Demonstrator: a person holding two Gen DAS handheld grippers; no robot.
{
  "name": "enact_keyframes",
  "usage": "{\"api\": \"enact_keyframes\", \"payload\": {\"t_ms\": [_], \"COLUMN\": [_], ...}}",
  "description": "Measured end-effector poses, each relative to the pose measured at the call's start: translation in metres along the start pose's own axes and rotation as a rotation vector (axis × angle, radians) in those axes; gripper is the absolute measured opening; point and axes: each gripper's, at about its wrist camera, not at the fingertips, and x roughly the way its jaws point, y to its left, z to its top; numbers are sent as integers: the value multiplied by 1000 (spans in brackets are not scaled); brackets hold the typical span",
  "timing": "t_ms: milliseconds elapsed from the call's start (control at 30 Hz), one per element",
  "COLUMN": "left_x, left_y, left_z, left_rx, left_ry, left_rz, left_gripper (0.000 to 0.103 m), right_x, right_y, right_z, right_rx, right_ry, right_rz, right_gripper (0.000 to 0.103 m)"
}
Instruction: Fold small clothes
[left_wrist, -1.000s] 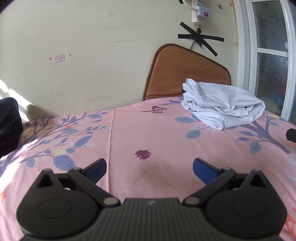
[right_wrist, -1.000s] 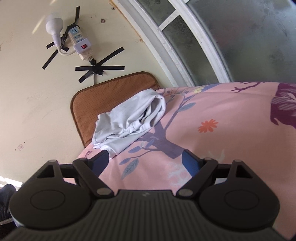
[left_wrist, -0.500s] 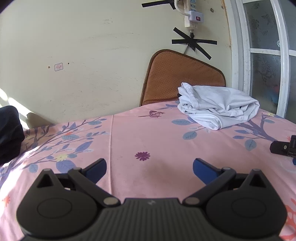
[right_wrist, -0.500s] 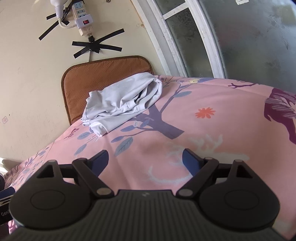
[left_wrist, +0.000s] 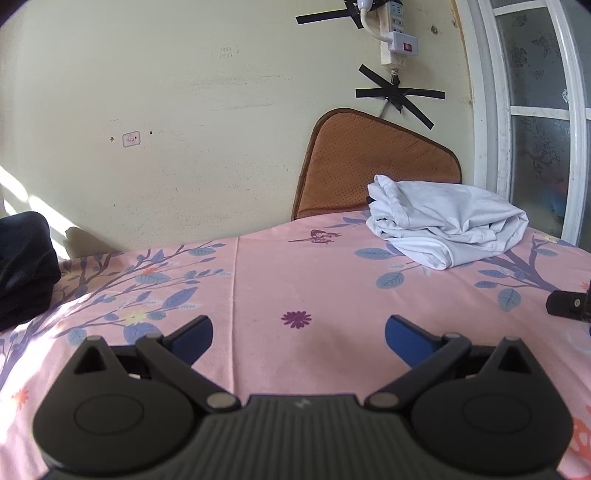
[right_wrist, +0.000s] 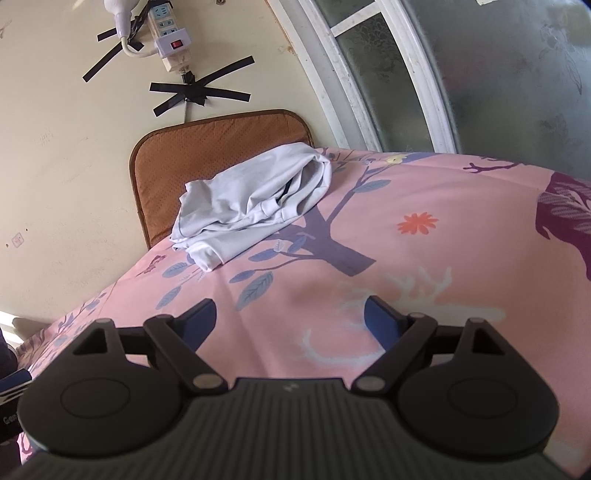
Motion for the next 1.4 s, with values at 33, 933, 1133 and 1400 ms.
{"api": "enact_keyframes", "payload": {"t_ms": [33,933,1133,1400], "left_x": [1,13,15,15], "left_y": [1,0,2,1], "left_z": [0,-3,-3,-4], "left_rx": [-4,32,25,31], "left_ry": [5,131,151,150], "left_rz": [2,18,19,29], "left_gripper": [103,103,103,103], "right_x": [0,-3,-3,-3], "right_y": [0,-6,-7,-7], "right_z": [0,-1,0,0], "right_rx": [0,45,52,54], "right_ry": [0,-12,-14,-14], "right_rz": [0,33,39,40], "right_gripper": [89,90,90,90]}}
